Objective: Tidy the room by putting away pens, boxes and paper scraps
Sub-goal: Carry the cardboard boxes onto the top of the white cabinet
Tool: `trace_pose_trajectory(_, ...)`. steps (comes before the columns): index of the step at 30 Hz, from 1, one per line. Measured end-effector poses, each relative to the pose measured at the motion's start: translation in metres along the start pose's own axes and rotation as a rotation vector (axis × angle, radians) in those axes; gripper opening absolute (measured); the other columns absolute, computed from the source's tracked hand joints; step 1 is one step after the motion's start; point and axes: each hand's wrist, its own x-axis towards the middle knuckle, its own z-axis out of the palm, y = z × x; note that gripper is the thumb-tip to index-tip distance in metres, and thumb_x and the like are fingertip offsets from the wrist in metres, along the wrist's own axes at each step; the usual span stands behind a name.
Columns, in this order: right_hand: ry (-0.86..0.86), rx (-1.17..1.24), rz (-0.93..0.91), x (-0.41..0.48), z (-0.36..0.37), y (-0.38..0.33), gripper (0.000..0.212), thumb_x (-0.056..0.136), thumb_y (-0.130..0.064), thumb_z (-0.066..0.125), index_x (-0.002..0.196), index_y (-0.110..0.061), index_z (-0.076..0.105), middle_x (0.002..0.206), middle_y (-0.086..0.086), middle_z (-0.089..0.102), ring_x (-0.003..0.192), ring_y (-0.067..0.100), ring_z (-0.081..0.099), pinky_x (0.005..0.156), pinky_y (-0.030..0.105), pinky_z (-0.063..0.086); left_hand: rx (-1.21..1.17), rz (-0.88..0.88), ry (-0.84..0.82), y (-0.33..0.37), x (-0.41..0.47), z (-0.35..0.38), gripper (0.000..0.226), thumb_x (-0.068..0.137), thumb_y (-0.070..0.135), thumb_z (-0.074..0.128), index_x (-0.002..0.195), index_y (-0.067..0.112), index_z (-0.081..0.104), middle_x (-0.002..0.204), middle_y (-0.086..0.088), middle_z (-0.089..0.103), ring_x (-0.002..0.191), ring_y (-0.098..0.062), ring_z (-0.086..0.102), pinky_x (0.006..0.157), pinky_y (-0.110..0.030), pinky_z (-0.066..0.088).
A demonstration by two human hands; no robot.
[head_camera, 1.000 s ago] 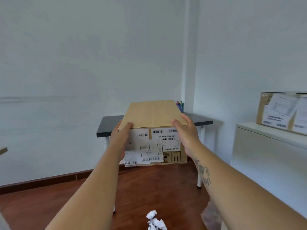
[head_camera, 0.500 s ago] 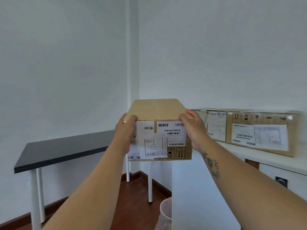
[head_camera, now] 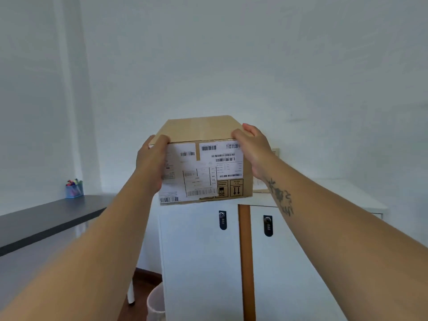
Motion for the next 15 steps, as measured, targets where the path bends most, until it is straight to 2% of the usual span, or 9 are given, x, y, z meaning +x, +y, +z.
trace_pose_trajectory(2, 0.010, -0.046, 0.009, -0.003, -0.010, -0.003, 0.064, 0.088, -0.029, 0.058, 0.148, -0.022, 0.038, 0.138, -0.002, 0.054, 0.108, 0.012, 0.059, 0.088, 0.030, 0.049, 0.020, 0.014, -0.007, 0.009, 0.002, 0.008, 0.039, 0.078, 0.042, 0.053, 0.114, 0.029, 0.063, 0.097, 0.002, 0.066, 0.083, -0.021, 0.057, 0.063, -0.031, 0.042)
trace_pose_trajectory(5, 0.077, -0.023, 0.018, -0.010, -0.019, -0.008, 0.072, 0.088, -0.030, 0.057, 0.153, -0.020, 0.028, 0.148, -0.001, 0.045, 0.111, 0.012, 0.054, 0.089, 0.032, 0.045, 0.051, 0.059, -0.096, 0.030, 0.005, 0.015, 0.018, 0.079, 0.036, 0.052, 0.090, 0.026, 0.062, 0.084, 0.000, 0.061, 0.076, -0.022, 0.053, 0.064, -0.032, 0.038)
trace_pose_trajectory(8, 0.112, -0.044, -0.010, -0.012, -0.024, -0.021, 0.074, 0.085, -0.031, 0.058, 0.153, -0.020, 0.029, 0.149, -0.001, 0.044, 0.119, 0.016, 0.053, 0.101, 0.037, 0.046, 0.038, 0.059, -0.125, 0.042, 0.004, 0.018, 0.010, 0.081, 0.036, 0.054, 0.085, 0.028, 0.058, 0.078, 0.001, 0.060, 0.074, -0.022, 0.052, 0.066, -0.034, 0.039)
trace_pose_trajectory(12, 0.153, -0.062, -0.050, -0.016, -0.041, -0.050, 0.072, 0.086, -0.029, 0.058, 0.152, -0.021, 0.031, 0.142, -0.001, 0.049, 0.104, 0.012, 0.058, 0.087, 0.033, 0.051, -0.023, 0.065, -0.156, 0.057, -0.002, 0.033, 0.011, 0.084, 0.036, 0.054, 0.087, 0.026, 0.057, 0.073, 0.003, 0.061, 0.068, -0.021, 0.055, 0.062, -0.031, 0.042)
trace_pose_trajectory(14, 0.185, -0.090, -0.066, -0.017, -0.054, -0.061, 0.072, 0.086, -0.030, 0.059, 0.151, -0.021, 0.031, 0.142, -0.001, 0.050, 0.109, 0.014, 0.058, 0.090, 0.034, 0.050, -0.049, 0.089, -0.187, 0.064, -0.006, 0.045, 0.011, 0.087, 0.035, 0.053, 0.087, 0.024, 0.056, 0.070, 0.005, 0.059, 0.067, -0.019, 0.055, 0.058, -0.029, 0.042)
trace_pose_trajectory(15, 0.202, -0.100, -0.075, -0.018, -0.062, -0.065, 0.072, 0.085, -0.030, 0.059, 0.151, -0.021, 0.032, 0.142, -0.001, 0.051, 0.108, 0.013, 0.059, 0.085, 0.032, 0.050, -0.066, 0.094, -0.207, 0.067, -0.010, 0.053, 0.011, 0.088, 0.035, 0.052, 0.088, 0.024, 0.056, 0.071, 0.005, 0.059, 0.068, -0.019, 0.054, 0.059, -0.029, 0.041)
